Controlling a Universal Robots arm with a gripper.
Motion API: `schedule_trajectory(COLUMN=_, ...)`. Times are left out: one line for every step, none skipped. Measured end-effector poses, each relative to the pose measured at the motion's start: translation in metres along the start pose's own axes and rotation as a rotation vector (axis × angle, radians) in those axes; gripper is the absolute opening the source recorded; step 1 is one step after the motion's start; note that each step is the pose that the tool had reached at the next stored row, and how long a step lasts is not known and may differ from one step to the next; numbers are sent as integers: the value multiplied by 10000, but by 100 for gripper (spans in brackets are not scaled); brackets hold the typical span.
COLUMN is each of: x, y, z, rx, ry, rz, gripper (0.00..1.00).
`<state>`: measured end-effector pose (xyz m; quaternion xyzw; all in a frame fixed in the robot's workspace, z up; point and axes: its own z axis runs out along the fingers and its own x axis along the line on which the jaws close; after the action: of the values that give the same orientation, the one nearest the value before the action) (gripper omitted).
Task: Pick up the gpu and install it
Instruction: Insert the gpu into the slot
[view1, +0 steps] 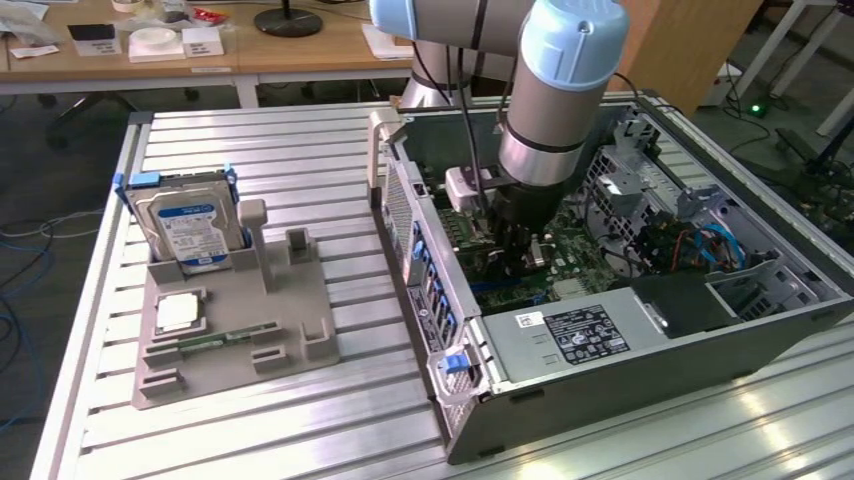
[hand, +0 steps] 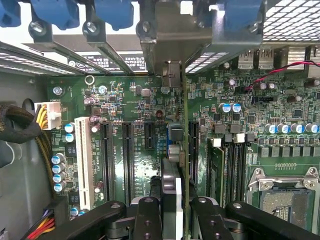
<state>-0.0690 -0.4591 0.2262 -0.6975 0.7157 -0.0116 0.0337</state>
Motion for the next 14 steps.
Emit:
schedule_trajectory(x=0, y=-1, z=-3, rx=0, ry=0, rz=0, gripper=28)
schedule_trajectory(x=0, y=0, z=-3, rx=1, ry=-2, rz=0, gripper=28)
schedule_trajectory(x=0, y=0, z=-4, rx=1, ry=-1, rz=0, gripper=28)
schedule_trajectory(x=0, y=0, z=-6, rx=-1, ry=2, rz=0, gripper=28)
schedule_trajectory(x=0, y=0, z=-6, rx=-1, ry=2, rz=0, gripper=28)
schedule_trajectory(x=0, y=0, z=-6, rx=-1, ry=2, rz=0, gripper=28)
schedule_trajectory(x=0, y=0, z=-6, rx=-1, ry=2, rz=0, gripper=28)
schedule_trajectory(x=0, y=0, z=-6, rx=-1, ry=2, rz=0, gripper=28)
schedule_trajectory(x=1, y=0, z=-6, rx=-1, ry=2, rz=0, gripper=28)
schedule_trajectory(x=4, y=0, z=-7, rx=-1, ry=3, rz=1, gripper=28)
schedule_trajectory(x=6, y=1, z=-7, rx=-2, ry=3, rz=2, gripper=28)
schedule_trajectory(x=8, y=0, z=-6, rx=-1, ry=2, rz=3, gripper=28)
schedule_trajectory(x=9, y=0, z=-5, rx=-1, ry=1, rz=4, gripper=28)
schedule_trajectory(x=9, y=-1, z=-5, rx=-1, ry=2, rz=4, gripper=28)
